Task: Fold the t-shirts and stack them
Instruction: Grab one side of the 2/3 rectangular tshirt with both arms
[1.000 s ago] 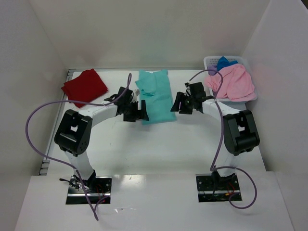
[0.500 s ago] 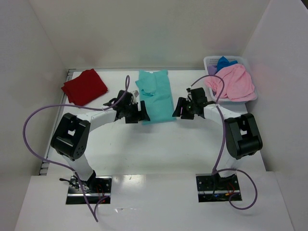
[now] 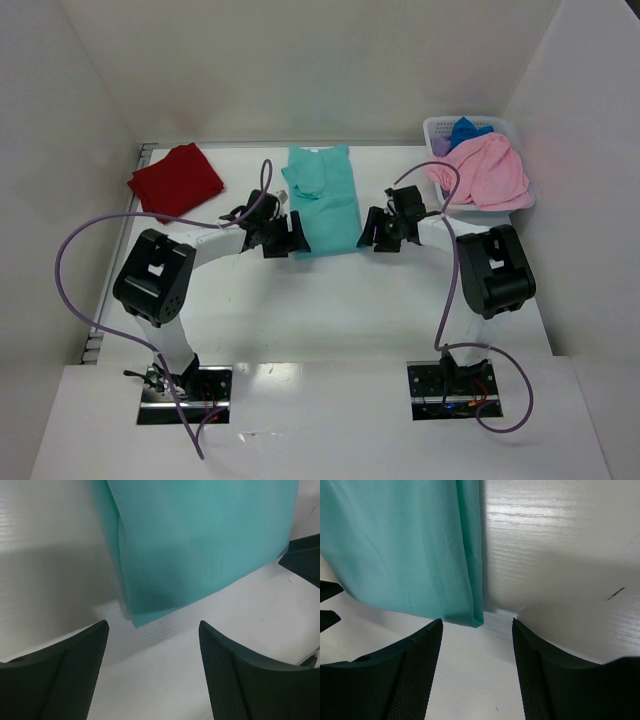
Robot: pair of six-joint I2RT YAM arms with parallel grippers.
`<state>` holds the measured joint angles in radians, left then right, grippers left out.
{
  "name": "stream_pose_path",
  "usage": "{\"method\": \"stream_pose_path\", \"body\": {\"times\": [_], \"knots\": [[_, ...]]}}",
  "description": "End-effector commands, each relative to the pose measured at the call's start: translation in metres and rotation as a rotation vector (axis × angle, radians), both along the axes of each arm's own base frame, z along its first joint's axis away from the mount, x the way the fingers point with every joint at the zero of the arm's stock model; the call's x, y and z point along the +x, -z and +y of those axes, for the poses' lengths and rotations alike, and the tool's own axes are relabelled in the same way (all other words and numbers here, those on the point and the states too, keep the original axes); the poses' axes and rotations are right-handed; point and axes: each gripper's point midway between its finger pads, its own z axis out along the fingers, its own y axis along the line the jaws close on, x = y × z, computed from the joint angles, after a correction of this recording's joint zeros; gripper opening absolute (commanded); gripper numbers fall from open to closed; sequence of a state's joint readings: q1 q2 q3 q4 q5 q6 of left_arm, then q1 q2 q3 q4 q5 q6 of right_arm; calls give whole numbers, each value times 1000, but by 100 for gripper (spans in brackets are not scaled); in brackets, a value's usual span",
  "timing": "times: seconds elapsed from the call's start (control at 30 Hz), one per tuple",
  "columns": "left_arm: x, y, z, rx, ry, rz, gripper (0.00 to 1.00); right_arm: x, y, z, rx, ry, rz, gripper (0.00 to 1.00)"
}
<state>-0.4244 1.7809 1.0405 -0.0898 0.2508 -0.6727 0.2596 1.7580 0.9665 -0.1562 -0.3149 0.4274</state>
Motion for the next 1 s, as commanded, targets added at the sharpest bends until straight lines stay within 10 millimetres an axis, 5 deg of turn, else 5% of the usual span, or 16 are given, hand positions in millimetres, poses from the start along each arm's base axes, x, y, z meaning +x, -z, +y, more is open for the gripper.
{"method": "stream_pose_path", "body": {"times": [0.0,0.43,0.97], "knots": [[6,3,-3,-7,-24,-8,81,25,-15,9,22,-8,-92,64],[6,17,-7,-11,-18,35,71,35,-6,17,37,-25,-67,48],[0,27,-7,-15,-25,73,30,16,-6,25,52,-23,-32,6]]}}
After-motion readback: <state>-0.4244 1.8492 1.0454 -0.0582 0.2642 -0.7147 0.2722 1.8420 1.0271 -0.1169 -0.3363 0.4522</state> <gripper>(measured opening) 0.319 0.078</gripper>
